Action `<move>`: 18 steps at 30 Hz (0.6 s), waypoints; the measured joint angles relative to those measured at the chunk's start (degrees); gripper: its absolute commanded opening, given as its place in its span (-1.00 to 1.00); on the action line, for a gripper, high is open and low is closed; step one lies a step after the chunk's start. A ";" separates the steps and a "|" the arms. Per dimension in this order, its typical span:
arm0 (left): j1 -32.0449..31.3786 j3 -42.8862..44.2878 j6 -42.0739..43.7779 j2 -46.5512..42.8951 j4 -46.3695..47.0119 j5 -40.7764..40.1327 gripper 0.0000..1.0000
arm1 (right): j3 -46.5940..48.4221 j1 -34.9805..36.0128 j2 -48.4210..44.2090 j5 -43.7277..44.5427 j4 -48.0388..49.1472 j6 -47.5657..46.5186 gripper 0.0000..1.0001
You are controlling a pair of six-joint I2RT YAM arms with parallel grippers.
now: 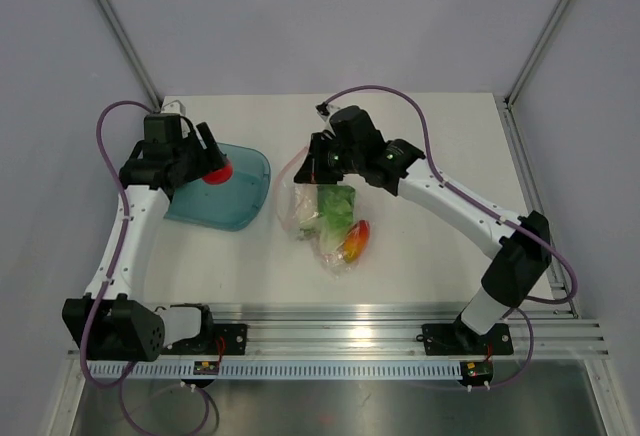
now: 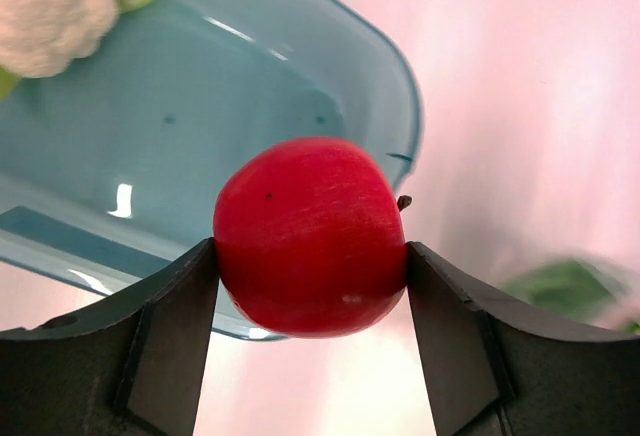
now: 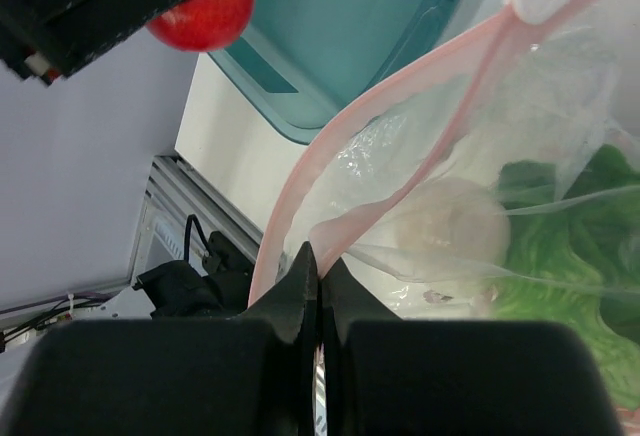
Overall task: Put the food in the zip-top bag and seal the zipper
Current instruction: Pick up the fake fruit from the bin, then place the fake fruit in the zipper food storage bag.
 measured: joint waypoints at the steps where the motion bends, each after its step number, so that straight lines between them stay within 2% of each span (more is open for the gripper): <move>1: -0.46 0.04 0.07 -0.83 -0.11 0.76 -0.38 | 1.14 0.22 1.11 -0.04 -0.04 0.15 -1.00; 10: -2.10 1.62 0.85 -8.33 -1.97 10.78 -0.39 | 13.60 0.90 10.29 -0.68 -2.21 0.50 -1.00; 18: -4.15 1.75 -0.55 -11.52 -1.36 22.14 -0.39 | 14.47 1.14 11.67 -1.44 -2.23 1.44 -1.00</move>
